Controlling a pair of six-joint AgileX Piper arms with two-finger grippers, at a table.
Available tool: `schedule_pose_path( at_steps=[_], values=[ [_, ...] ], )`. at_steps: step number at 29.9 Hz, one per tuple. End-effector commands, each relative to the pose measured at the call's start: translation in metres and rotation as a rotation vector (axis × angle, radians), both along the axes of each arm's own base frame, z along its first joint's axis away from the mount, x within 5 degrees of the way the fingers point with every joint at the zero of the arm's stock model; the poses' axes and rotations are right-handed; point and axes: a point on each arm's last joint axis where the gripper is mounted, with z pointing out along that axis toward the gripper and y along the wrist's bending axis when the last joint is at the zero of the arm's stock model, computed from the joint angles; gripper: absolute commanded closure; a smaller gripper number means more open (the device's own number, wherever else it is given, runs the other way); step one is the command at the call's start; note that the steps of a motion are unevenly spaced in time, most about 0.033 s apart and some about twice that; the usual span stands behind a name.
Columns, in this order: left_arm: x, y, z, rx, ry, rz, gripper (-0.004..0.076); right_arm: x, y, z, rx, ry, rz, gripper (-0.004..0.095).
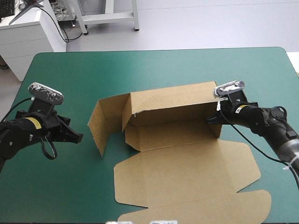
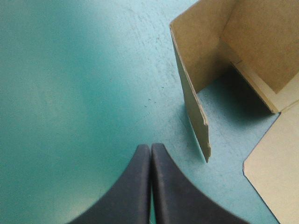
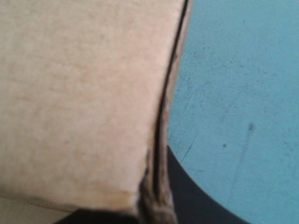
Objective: Fold the box
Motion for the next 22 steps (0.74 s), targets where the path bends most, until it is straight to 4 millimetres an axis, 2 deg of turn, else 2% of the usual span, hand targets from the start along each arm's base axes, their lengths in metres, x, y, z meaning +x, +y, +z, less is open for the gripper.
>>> schedule_pose_path(
  at_steps=[1, 8, 13, 18, 22],
  values=[
    [-0.011, 0.001, 0.004, -0.057, -0.086, 0.007, 0.0733, 0.0, -0.001, 0.022, 0.037, -0.092, -0.024, 0.0908],
    [-0.021, 0.004, 0.001, -0.057, -0.104, 0.008, 0.0733, -0.008, 0.0, 0.044, 0.059, -0.045, -0.013, 0.0908],
    [-0.021, 0.004, 0.002, -0.059, -0.119, 0.008, 0.0733, -0.017, 0.002, 0.057, 0.068, 0.122, 0.003, 0.0908],
    [-0.02, 0.004, 0.003, -0.061, -0.128, 0.008, 0.0733, -0.018, 0.003, 0.052, 0.057, 0.255, 0.003, 0.0908],
    [-0.02, 0.004, 0.003, -0.061, -0.127, 0.008, 0.0733, -0.005, 0.005, 0.035, 0.038, 0.321, 0.003, 0.0908]
  ],
)
